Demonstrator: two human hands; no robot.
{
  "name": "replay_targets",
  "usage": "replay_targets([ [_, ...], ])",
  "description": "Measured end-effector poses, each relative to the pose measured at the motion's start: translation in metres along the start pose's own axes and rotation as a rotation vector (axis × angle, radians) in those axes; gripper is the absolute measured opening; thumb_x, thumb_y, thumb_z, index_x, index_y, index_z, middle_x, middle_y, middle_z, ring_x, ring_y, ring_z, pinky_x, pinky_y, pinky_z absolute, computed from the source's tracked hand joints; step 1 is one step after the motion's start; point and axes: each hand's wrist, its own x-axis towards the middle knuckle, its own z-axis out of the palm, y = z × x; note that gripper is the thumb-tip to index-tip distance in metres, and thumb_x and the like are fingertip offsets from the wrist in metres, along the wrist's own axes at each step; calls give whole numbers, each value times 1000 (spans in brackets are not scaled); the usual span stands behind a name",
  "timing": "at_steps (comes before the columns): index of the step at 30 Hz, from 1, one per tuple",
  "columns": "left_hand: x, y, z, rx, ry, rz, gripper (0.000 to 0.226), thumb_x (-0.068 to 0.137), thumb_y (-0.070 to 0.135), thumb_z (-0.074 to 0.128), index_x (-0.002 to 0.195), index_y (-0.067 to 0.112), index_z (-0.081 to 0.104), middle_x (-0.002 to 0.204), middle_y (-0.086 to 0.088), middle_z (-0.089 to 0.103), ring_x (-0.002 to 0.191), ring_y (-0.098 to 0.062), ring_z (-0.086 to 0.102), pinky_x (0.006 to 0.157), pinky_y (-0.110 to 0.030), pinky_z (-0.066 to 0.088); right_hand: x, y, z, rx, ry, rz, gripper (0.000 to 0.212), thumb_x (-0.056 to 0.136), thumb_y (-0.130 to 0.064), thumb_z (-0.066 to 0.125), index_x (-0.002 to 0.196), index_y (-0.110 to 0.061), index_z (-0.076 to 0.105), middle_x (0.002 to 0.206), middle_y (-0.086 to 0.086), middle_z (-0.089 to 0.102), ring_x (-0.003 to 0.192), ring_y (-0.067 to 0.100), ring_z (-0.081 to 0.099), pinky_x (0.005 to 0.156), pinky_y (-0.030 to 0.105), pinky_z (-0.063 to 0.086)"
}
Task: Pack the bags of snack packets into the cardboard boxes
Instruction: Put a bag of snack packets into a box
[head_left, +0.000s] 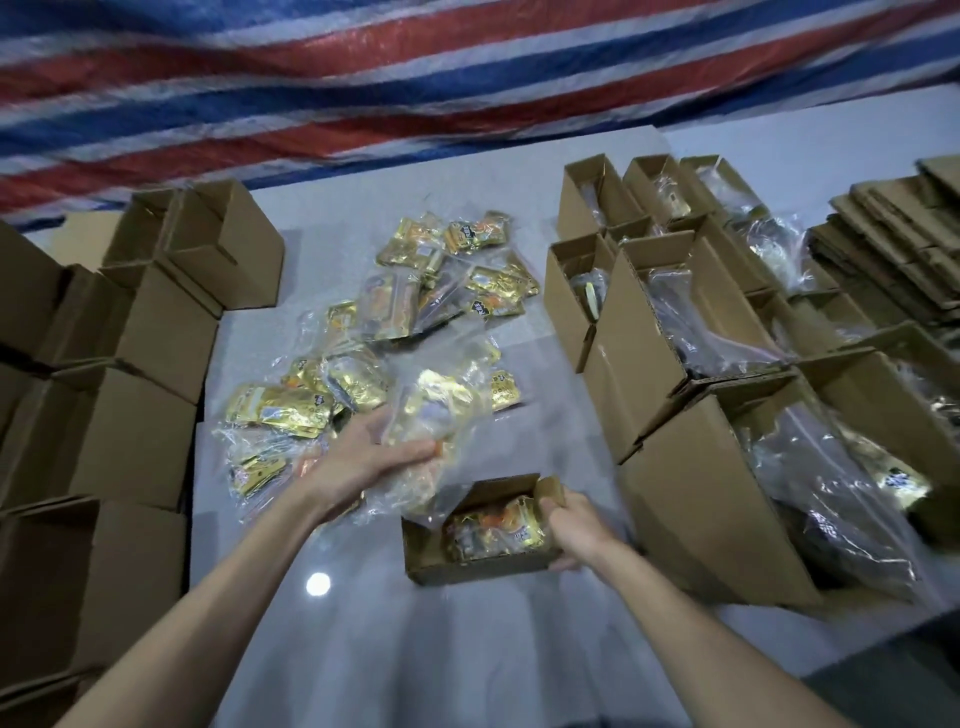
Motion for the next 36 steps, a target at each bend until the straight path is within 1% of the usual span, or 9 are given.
replay_targets([
  [4, -9, -2, 18, 134, -2, 3, 60, 76, 40, 79, 127, 43, 48, 121, 38, 58, 105, 16, 58, 83, -5, 46, -4, 1, 0, -61, -1, 9, 20, 103, -28, 43, 119, -21, 53, 103, 3, 65, 90, 27, 65, 51, 29, 57],
  [7, -8, -7, 25, 240, 10, -46, 70, 87, 52, 63, 147, 27, 40, 149, 22, 36, 131, 2, 43, 113, -27, 33, -3, -1, 1, -120, 76, -79, 28, 99, -19, 51, 127, -22, 54, 130, 7, 63, 95, 18, 62, 78, 20, 51],
  [11, -8, -3, 33, 326, -49, 58, 26, 102, 39, 47, 114, 26, 66, 100, 19, 70, 92, 7, 61, 87, -15, 44, -9, -6, 1, -107, 255, -204, 60, 88, -17, 61, 144, -30, 43, 147, 1, 48, 133, 25, 47, 111, 44, 38],
  [17, -2, -11, 36, 622, -121, 179, 29, 106, 25, 41, 102, 19, 69, 76, 9, 64, 68, 5, 59, 66, -17, 42, -16, -5, 2, -92, 122, -167, 55, 88, -5, 56, 139, -25, 48, 136, 3, 57, 116, 24, 58, 88, 30, 51],
  [21, -4, -14, 38, 849, -207, 209, 38, 106, 35, 38, 133, 24, 61, 115, 7, 69, 83, 7, 57, 85, -25, 49, -21, 2, 5, -76, 53, -38, 21, 94, -21, 47, 110, -24, 59, 103, 5, 68, 81, 25, 66, 53, 33, 60],
  [24, -5, -13, 37, 1051, -225, 263, 38, 106, 35, 39, 138, 26, 56, 130, 4, 58, 117, -12, 50, 102, -35, 40, -20, 1, 7, -7, 47, -24, 20, 95, -21, 45, 107, -21, 62, 105, 6, 67, 86, 27, 67, 50, 34, 60],
  [28, -5, -17, 42, 1177, -269, 304, 41, 103, 26, 43, 140, 40, 51, 119, 5, 57, 111, -15, 47, 93, -34, 41, -17, -1, 8, 40, 79, -11, 25, 97, -13, 43, 109, -19, 64, 106, 8, 66, 94, 31, 66, 57, 37, 61],
  [32, 4, -22, 56, 1046, -292, 196, 61, 89, 2, 45, 133, 41, 58, 133, 9, 61, 121, -18, 55, 97, -37, 47, -15, -2, 5, 83, 72, -3, 14, 99, -17, 51, 90, -24, 60, 86, -2, 61, 79, 23, 64, 48, 28, 58],
  [36, 15, -53, 65, 1257, -414, -148, 51, 94, 15, 46, 137, 41, 54, 132, -5, 61, 119, -29, 56, 97, -38, 45, -14, 0, 1, 91, 33, 11, 14, 97, -19, 49, 102, -23, 61, 93, -4, 64, 80, 17, 65, 44, 23, 53],
])
